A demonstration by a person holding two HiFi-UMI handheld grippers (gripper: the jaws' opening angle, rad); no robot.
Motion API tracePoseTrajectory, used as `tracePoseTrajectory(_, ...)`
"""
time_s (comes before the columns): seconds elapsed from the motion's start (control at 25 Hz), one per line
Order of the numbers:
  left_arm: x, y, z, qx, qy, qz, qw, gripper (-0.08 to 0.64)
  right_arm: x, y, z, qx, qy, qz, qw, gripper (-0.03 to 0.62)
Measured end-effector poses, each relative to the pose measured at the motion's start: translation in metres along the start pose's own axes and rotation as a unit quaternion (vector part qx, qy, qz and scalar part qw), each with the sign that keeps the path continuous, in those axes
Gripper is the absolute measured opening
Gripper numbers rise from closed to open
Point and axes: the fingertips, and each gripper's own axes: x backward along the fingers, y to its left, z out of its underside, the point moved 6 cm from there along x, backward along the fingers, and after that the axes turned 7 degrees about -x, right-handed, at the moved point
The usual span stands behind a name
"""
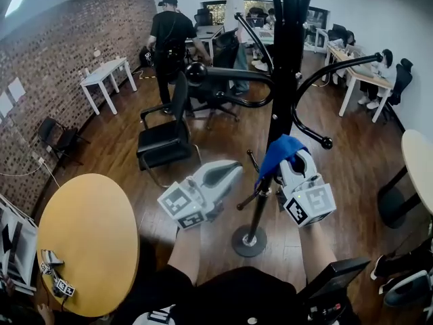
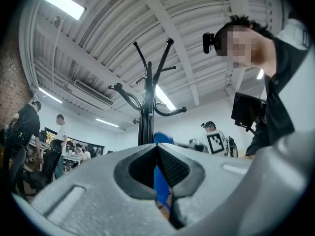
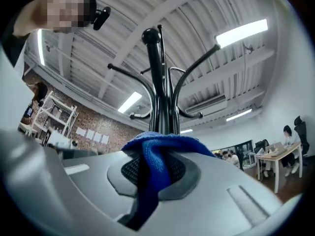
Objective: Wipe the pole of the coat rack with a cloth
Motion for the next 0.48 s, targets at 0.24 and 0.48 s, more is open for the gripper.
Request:
tracePoseTrajectory(0.24, -0.003, 0.008, 0.007, 0.006, 0.002, 0.011, 0.9999, 0.0, 0.047, -0.017, 0.144, -0.051, 0.097, 0.038, 0.993, 0.023)
tracePoseTrajectory(0.48, -0.004, 0.009, 0.011, 0.011, 0.003, 0.031, 0.9995, 0.0, 0.074, -0.026, 0.23, -0.138, 0.183, 0.077, 0.97, 0.023)
